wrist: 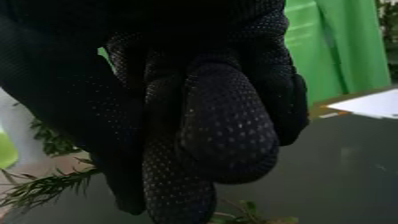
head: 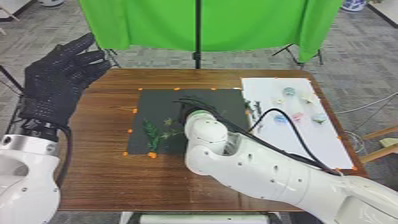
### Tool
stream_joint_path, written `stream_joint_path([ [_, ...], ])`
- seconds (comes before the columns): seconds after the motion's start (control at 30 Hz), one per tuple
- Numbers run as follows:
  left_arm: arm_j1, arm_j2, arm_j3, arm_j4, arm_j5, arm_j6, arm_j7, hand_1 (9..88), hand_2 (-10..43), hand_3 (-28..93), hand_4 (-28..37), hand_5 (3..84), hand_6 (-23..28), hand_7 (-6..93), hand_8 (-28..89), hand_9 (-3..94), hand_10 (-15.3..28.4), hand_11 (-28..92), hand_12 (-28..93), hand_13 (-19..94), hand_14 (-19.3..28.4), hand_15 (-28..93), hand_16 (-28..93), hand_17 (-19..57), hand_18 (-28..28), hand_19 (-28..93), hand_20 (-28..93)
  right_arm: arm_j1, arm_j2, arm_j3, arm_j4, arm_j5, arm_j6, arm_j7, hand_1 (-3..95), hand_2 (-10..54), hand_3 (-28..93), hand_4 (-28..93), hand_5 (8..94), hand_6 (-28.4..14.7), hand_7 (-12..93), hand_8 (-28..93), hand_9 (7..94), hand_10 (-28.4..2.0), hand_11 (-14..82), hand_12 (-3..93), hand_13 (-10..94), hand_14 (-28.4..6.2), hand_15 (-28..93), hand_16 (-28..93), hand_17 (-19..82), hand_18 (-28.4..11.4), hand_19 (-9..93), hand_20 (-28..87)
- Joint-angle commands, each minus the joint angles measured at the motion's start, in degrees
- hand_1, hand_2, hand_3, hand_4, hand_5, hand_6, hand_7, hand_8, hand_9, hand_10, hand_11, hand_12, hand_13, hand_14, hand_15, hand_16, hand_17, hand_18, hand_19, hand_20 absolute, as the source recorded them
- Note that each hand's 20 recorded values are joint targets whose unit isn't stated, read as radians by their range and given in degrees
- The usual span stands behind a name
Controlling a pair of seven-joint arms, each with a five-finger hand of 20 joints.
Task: Arrange flowers
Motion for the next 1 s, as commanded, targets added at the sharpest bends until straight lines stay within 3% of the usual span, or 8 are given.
stream_joint_path([
  [0.03,0.91,0.44,0.36,0.35,0.15,-0.97,0.71,21.7,10.1,77,-27.7,38.0,11.0,12.7,-9,31.8,20.7,30,11,24,27.2,53,-10,-9.3,23.6,58,9,-0.37,-0.65,-0.27,0.16,1.72,-1.64,1.52,54.3,-9.5,70,-28,86.8,-2.0,15,7,93.7,-9.0,27.7,20.6,90,-4.4,56,22,54,-18.7,93,23],
  [0.4,0.32,0.58,0.78,0.62,0.04,-0.97,0.66,21.7,10.1,77,-27.7,38.0,11.1,12.7,-9,31.8,20.8,30,11,24,27.2,53,-10,-9.3,23.6,58,9,-0.12,-0.75,-0.51,-0.33,2.67,-1.44,1.58,48.6,-9.5,69,-28,79.5,-4.2,13,3,92.2,-10.5,23.1,19.4,88,-4.7,55,21,54,-18.3,93,20],
  [0.63,0.90,0.52,0.22,0.42,0.13,-0.78,0.58,21.7,10.0,77,-27.6,38.1,11.1,12.7,-9,31.9,20.8,30,11,24,27.2,53,-10,-9.4,23.6,59,9,0.23,-0.85,-0.73,-0.79,3.81,-0.26,2.26,44.8,-9.5,71,-28,78.4,-4.5,13,-2,91.5,-11.7,21.6,16.2,88,-4.5,52,20,55,-17.5,93,15],
  [0.73,0.55,0.19,0.38,0.52,0.24,-1.00,-0.05,21.8,10.1,77,-27.6,38.1,11.1,12.7,-9,31.9,20.8,30,11,24,27.3,53,-10,-9.4,23.6,58,9,0.04,-0.10,-0.44,-1.79,5.27,1.39,2.35,43.3,-9.5,72,-28,78.7,-4.6,13,-5,92.0,-11.9,20.6,15.7,90,-4.3,50,19,57,-16.8,93,10],
  [0.97,3.67,-1.73,-2.24,-0.38,0.60,-0.79,-2.14,21.8,10.1,77,-27.6,38.1,11.2,12.6,-9,31.9,20.8,30,11,24,27.3,53,-10,-9.4,23.6,59,9,0.42,4.96,-1.38,-7.44,2.45,6.36,1.88,39.3,-9.5,72,-26,78.0,-4.7,14,-10,93.0,-12.4,19.8,15.6,93,-4.2,46,20,60,-16.4,93,7],
  [1.0,4.85,-1.56,-2.65,-0.91,0.43,0.14,-1.26,21.8,10.1,77,-27.6,38.1,11.2,12.6,-8,31.9,20.8,30,11,24,27.3,53,-10,-9.3,23.5,58,9,-1.82,5.30,0.95,-8.51,0.05,5.49,1.15,38.8,-9.4,72,-25,77.8,-4.6,14,-11,93.2,-12.4,19.6,15.7,93,-4.2,45,21,60,-16.5,93,8],
])
